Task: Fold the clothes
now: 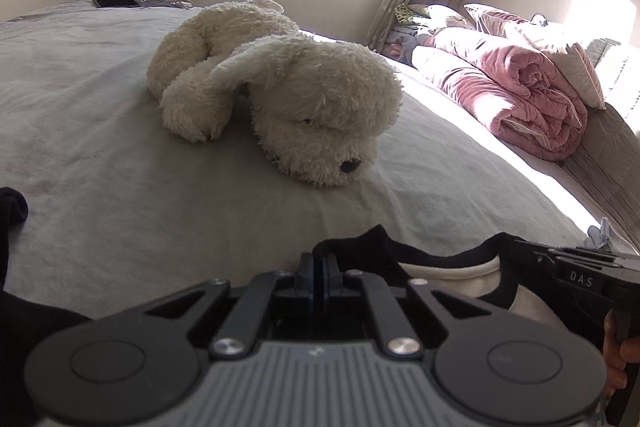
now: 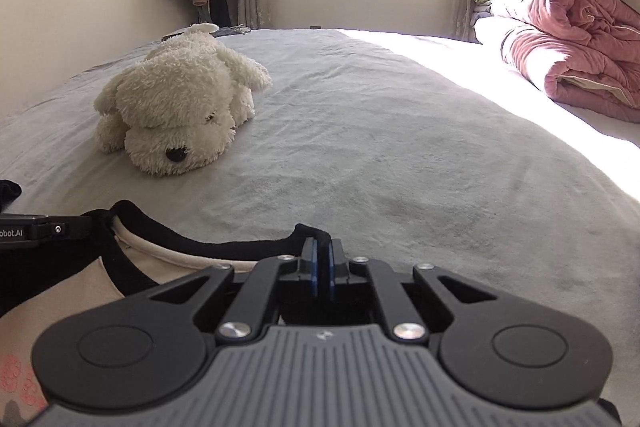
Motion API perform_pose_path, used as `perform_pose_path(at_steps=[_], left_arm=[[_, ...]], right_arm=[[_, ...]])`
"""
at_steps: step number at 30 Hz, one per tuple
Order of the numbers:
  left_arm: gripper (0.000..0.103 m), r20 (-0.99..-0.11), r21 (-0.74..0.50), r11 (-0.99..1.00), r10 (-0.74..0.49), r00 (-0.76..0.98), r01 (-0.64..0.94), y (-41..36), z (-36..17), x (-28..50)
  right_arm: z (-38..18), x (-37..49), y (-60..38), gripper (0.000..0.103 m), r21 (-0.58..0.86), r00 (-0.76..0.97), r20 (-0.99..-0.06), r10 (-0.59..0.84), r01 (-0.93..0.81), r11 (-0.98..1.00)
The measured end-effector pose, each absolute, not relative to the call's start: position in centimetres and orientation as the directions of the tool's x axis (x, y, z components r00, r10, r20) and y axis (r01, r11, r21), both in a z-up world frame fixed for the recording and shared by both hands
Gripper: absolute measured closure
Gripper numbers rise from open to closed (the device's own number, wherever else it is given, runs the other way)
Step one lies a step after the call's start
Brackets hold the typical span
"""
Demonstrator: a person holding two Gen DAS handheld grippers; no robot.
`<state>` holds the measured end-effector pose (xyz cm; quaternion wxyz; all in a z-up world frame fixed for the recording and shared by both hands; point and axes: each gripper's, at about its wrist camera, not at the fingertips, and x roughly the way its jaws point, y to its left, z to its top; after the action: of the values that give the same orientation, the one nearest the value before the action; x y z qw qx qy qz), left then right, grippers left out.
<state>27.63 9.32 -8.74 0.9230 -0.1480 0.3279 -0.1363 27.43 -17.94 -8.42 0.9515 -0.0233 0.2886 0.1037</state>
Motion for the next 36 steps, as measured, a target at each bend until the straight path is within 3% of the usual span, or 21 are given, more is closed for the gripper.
perform_pose_path(at_steps=[6, 8, 9, 10, 11, 12, 13, 24, 36], left_arm=[[0.096, -0.552, -0.334, 0.932, -0.312, 0.773, 0.137, 9.3, -9.8, 27.6], [0.095, -0.551, -0.319, 0.938, -0.301, 0.779, 0.137, 9.1, -9.8, 27.5], [0.09, -0.554, -0.306, 0.942, -0.292, 0.779, 0.135, 8.8, -9.5, 27.3], [0.076, -0.553, -0.292, 0.948, -0.273, 0.787, 0.124, 8.6, -9.0, 26.9], [0.065, -0.548, -0.277, 0.955, -0.252, 0.797, 0.111, 8.2, -8.5, 26.5], [0.047, -0.544, -0.262, 0.96, -0.23, 0.807, 0.097, 7.9, -7.9, 26.0], [0.044, -0.536, -0.253, 0.962, -0.226, 0.813, 0.101, 7.6, -7.5, 25.6], [0.043, -0.575, -0.231, 0.942, -0.335, 0.747, 0.244, 1.0, -4.5, 22.5], [0.041, -0.61, -0.222, 0.867, -0.48, 0.63, 0.446, -10.5, -3.5, 20.2]], right_arm=[[-9.3, 28.0, -18.8, 0.095, 0.058, 0.807, -0.562, 0.184, -0.184, 0.981], [-8.7, 27.5, -19.0, 0.082, 0.066, 0.808, -0.559, 0.185, -0.178, 0.982], [-8.3, 27.0, -19.3, 0.077, 0.084, 0.807, -0.558, 0.192, -0.176, 0.981], [-7.9, 26.5, -19.6, 0.063, 0.101, 0.806, -0.558, 0.2, -0.173, 0.98], [-7.5, 26.0, -20.0, 0.058, 0.118, 0.804, -0.557, 0.207, -0.17, 0.978], [-7.0, 25.5, -20.3, 0.058, 0.136, 0.803, -0.556, 0.214, -0.167, 0.977], [-6.6, 25.0, -20.7, 0.058, 0.148, 0.802, -0.556, 0.219, -0.164, 0.975], [-2.5, 19.5, -28.2, 0.056, 0.102, 0.809, -0.571, 0.137, -0.096, 0.99], [-2.7, 14.3, -36.7, 0.056, 0.034, 0.771, -0.637, -0.005, 0.034, 0.999]])
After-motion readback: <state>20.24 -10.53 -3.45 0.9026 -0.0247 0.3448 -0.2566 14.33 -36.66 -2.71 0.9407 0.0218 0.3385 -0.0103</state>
